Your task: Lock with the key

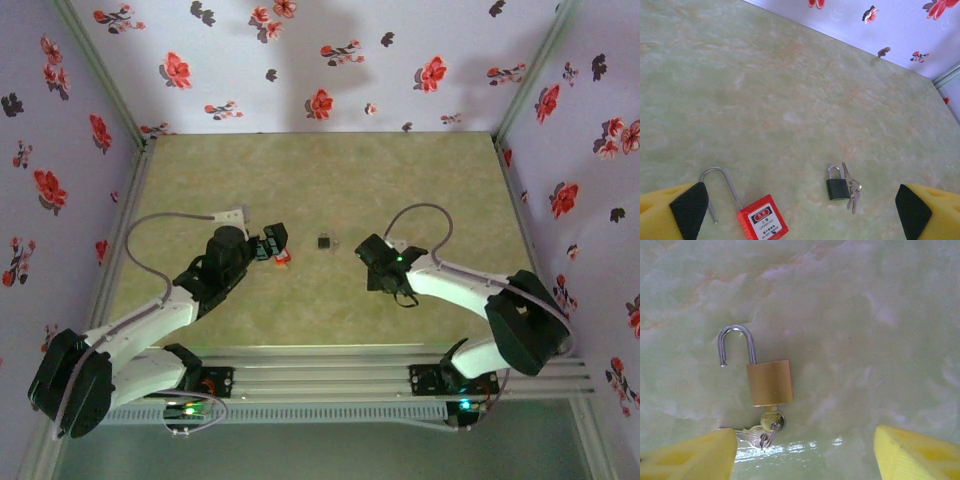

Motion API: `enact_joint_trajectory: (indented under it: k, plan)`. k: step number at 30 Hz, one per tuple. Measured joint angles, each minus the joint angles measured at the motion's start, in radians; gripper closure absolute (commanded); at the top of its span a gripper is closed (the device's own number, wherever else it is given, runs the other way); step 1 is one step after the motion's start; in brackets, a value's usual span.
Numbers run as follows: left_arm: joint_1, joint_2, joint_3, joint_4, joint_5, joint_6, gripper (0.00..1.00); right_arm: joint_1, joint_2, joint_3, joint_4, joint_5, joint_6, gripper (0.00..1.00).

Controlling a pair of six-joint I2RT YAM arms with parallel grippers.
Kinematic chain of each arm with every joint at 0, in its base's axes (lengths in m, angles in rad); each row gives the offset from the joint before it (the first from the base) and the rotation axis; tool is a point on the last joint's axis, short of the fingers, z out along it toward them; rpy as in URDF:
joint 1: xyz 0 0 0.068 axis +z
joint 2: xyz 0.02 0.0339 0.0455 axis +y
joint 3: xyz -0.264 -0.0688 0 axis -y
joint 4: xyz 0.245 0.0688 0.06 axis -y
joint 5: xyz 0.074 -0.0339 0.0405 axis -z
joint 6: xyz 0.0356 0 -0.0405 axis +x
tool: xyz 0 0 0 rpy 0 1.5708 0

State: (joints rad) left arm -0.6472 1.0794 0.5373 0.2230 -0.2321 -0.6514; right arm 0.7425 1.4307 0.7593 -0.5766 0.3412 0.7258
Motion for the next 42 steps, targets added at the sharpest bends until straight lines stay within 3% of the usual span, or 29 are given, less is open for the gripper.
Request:
enact_joint_trajectory:
  k: [17, 42]
  plan:
    - [-0.001, 0.000, 0.000, 0.000, 0.000, 0.000, 0.00, 0.000, 0.103, 0.024, 0.069, -0.034, -0.037, 0.45]
    - [-0.001, 0.000, 0.000, 0.000, 0.000, 0.000, 0.00, -0.051, 0.137, 0.031, 0.111, -0.105, -0.072, 0.62]
